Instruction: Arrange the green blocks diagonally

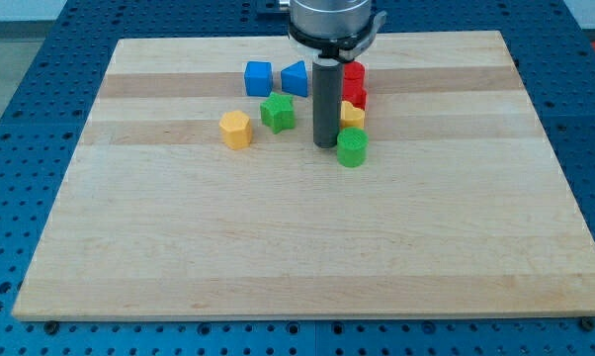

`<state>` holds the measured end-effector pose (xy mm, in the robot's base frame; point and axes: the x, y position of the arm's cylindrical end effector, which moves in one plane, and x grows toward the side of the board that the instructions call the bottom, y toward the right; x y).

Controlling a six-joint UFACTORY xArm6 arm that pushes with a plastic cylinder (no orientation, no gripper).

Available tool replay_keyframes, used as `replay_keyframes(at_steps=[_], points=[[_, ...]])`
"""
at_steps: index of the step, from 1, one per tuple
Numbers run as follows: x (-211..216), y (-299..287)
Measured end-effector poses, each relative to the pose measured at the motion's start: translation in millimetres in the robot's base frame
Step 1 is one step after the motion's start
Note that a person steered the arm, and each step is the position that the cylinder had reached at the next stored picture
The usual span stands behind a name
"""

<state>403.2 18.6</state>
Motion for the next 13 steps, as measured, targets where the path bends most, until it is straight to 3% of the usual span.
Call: replay_keyframes(at_steps=[3,6,9,10,11,13], points=[[-39,-11],[-41,-12],[8,-23],[46,-28],[85,-11],[69,81]])
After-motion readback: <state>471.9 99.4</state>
